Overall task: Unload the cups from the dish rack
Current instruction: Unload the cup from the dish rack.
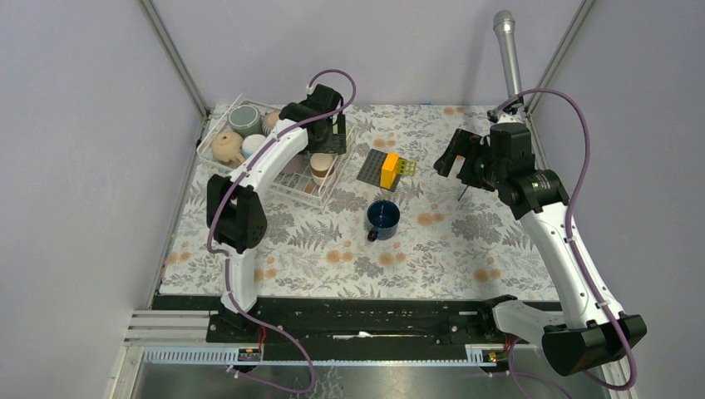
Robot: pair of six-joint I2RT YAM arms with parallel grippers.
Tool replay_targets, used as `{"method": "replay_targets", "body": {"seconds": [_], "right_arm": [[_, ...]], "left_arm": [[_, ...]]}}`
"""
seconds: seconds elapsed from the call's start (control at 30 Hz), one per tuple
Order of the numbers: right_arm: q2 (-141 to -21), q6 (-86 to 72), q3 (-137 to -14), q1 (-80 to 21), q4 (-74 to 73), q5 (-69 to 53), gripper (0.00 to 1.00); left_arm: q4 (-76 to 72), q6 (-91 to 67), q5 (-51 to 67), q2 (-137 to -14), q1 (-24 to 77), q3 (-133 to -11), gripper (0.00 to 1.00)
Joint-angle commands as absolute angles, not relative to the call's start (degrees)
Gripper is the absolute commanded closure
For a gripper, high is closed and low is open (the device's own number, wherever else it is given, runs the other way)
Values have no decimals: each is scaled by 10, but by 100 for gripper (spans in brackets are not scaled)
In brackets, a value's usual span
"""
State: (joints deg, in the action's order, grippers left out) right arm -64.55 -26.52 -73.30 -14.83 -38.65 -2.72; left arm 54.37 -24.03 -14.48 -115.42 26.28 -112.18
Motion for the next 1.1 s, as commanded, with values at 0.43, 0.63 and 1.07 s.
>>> {"method": "replay_targets", "body": {"seconds": [0.43, 0.63, 1.07], "right_arm": [[-636, -248, -725, -156, -374, -38, 0], [-638, -248, -722, -159, -371, -39, 0], [-640, -250, -716, -163, -366, -40, 0]], "left_arm": [[480, -278, -98, -1118, 229, -1103, 7], [487, -281, -126, -1126, 223, -1089, 7], [486, -272, -137, -1131, 247, -1048, 10]]}}
